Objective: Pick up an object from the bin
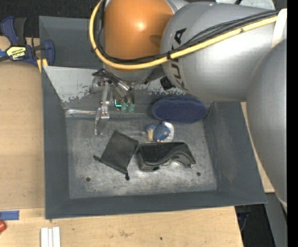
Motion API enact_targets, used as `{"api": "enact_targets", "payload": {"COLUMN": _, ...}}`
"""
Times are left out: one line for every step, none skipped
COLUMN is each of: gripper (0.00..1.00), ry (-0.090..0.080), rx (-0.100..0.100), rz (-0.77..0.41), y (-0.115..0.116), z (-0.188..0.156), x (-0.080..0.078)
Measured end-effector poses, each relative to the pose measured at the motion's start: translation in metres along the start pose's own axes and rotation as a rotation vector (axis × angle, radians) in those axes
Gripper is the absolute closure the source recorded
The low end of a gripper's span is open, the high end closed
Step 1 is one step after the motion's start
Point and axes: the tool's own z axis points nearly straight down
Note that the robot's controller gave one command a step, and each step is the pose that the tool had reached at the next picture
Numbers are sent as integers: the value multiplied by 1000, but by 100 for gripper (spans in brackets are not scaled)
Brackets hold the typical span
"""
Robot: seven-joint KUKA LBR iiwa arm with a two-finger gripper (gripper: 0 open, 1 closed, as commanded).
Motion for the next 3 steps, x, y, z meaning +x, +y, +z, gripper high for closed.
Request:
{"api": "enact_targets", "payload": {"gripper": 0, "ry": 1, "rx": 2, "rz": 23, "y": -49, "z": 90, "x": 0}}
{"api": "enact_targets", "payload": {"gripper": 0, "ry": 0, "rx": 2, "rz": -80, "y": -98, "z": 147, "x": 28}}
{"api": "enact_targets", "payload": {"gripper": 0, "ry": -18, "rx": -5, "rz": 4, "y": -119, "z": 162, "x": 78}}
